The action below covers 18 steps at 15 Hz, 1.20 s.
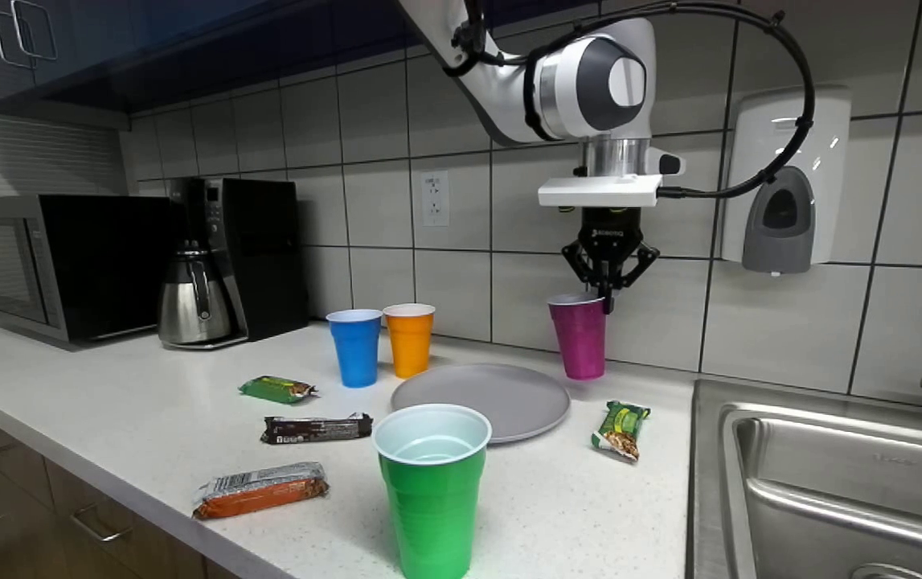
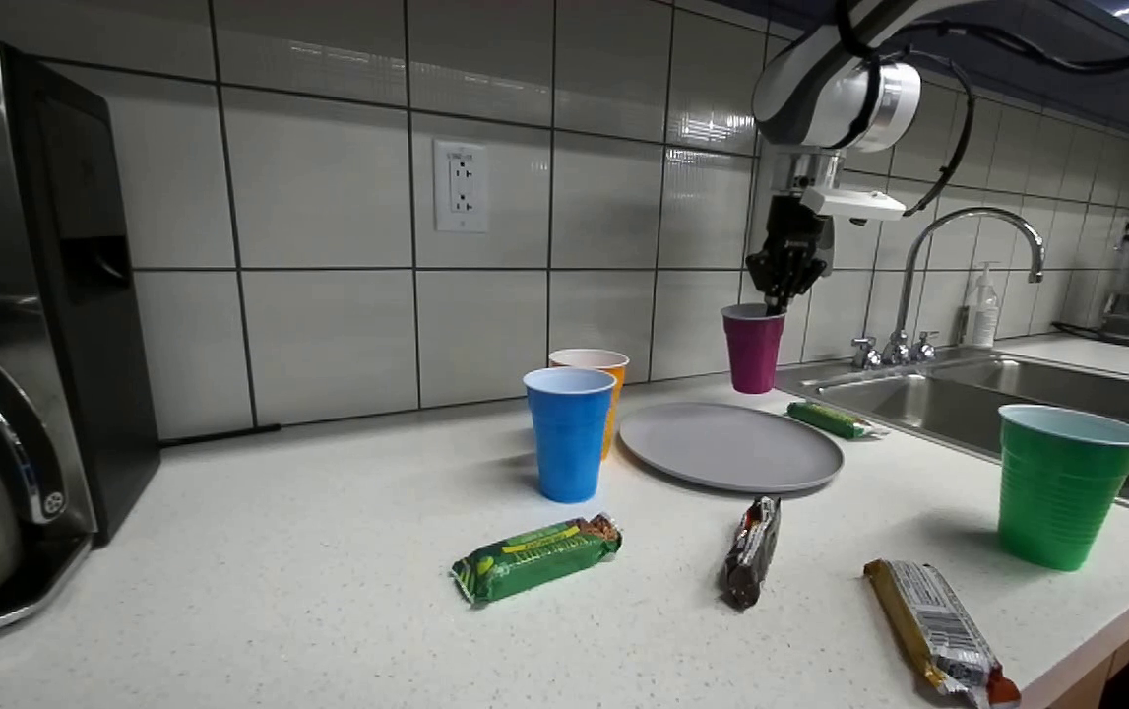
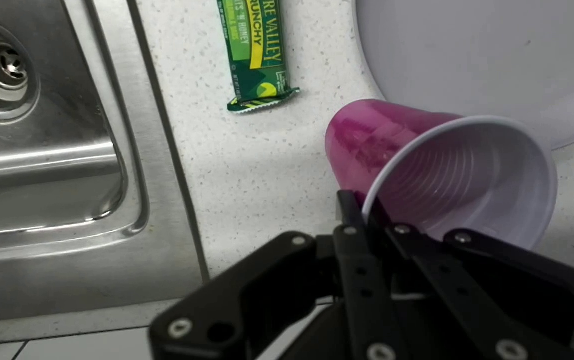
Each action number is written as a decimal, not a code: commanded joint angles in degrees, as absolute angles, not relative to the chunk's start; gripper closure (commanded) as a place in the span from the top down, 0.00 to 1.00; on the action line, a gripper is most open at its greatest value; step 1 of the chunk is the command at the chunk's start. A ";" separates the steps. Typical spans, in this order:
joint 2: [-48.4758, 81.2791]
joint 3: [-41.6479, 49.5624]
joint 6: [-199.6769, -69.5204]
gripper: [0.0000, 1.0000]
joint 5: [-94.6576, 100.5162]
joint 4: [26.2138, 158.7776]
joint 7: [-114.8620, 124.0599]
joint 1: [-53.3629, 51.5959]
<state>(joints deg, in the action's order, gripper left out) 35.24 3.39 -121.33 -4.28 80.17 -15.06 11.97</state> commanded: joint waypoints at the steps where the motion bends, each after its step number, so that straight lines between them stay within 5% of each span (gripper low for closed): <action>1: 39.86 2.10 -117.66 0.01 -5.21 72.39 -16.25 13.23; 18: 52.50 1.39 -109.85 0.01 -4.85 52.62 -15.45 13.68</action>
